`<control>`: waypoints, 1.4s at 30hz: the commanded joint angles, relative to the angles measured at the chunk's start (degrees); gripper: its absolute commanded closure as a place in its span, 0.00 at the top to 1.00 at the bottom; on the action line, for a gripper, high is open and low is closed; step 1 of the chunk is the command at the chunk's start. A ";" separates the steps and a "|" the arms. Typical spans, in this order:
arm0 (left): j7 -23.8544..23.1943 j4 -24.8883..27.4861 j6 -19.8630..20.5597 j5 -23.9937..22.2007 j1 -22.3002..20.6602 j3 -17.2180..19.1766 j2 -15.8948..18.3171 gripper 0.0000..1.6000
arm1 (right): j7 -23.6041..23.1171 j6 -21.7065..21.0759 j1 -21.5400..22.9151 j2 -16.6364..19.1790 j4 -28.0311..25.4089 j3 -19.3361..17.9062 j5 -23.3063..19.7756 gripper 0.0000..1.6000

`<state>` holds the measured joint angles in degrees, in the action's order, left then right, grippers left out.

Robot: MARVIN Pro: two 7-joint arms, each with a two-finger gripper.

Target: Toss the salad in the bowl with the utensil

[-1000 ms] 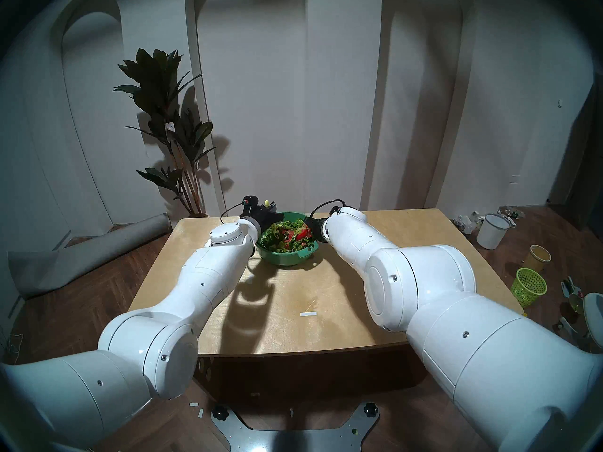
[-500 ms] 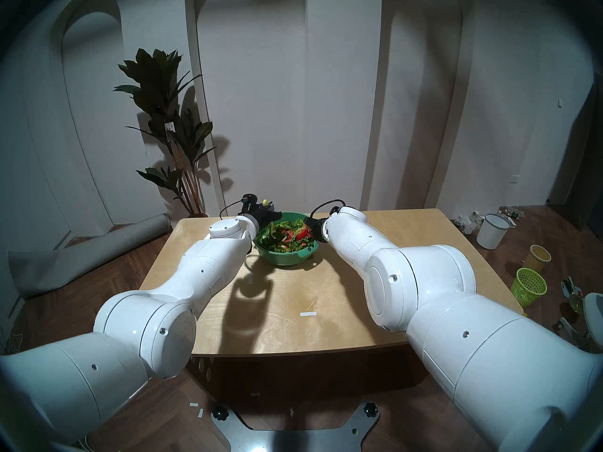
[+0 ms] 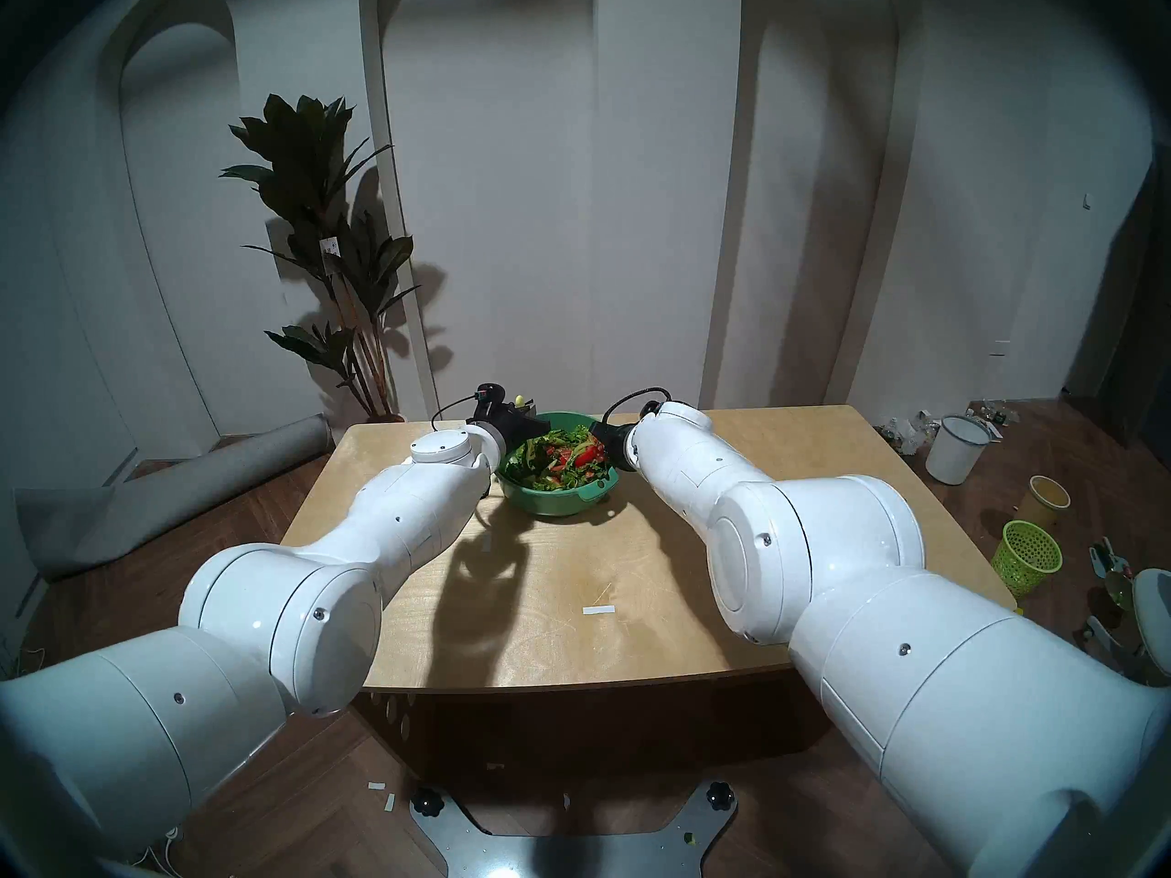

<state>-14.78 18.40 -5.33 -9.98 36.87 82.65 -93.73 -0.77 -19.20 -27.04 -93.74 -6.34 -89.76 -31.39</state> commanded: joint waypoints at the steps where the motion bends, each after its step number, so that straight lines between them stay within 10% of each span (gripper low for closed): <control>1: -0.13 -1.36 -0.94 -0.84 -3.04 0.78 -0.60 0.00 | -0.42 0.58 2.29 -0.22 -1.61 -0.11 -0.13 0.18; 42: -10.18 -5.90 -3.34 -8.60 -2.34 7.53 -4.00 0.00 | -0.52 0.78 2.29 -0.23 -1.75 -0.13 -0.15 0.18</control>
<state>-22.06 10.55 -7.34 -19.19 34.89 91.09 -96.20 -0.76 -19.14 -27.03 -93.72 -6.28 -89.76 -31.40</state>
